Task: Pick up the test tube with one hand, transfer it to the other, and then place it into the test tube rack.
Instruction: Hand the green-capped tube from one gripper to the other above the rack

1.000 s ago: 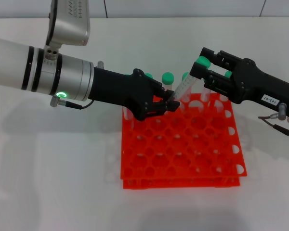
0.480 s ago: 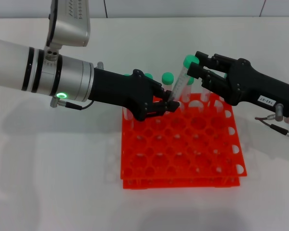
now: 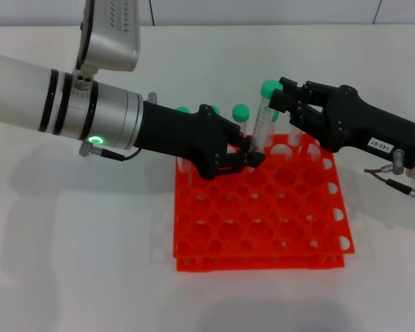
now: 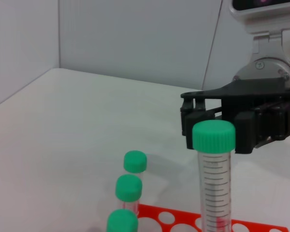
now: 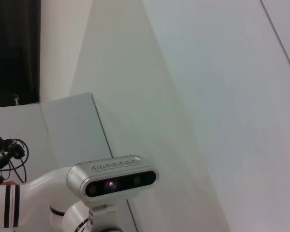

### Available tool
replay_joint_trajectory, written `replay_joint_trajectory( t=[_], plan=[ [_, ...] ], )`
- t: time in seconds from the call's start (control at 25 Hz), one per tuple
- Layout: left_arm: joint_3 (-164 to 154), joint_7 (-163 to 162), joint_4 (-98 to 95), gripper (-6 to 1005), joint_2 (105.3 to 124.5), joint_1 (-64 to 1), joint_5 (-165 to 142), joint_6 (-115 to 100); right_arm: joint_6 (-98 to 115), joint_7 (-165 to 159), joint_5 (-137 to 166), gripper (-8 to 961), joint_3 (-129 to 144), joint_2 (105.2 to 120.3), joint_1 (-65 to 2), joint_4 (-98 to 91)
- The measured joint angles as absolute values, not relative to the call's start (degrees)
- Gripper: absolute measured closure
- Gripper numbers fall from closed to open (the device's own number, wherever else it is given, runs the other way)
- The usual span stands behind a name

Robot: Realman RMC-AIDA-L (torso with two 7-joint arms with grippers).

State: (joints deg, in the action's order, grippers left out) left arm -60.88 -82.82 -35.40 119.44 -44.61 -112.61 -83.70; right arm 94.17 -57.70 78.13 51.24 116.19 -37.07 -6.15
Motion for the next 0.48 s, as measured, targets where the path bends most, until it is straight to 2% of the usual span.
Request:
replay_joint_trajectory(
  t=[0.48],
  plan=[
    [-61.43, -83.15, -35.66, 801, 119.36, -44.43, -112.04, -83.85, 94.24, -58.01, 78.06, 645, 51.24, 116.19, -36.83, -6.14]
  ],
)
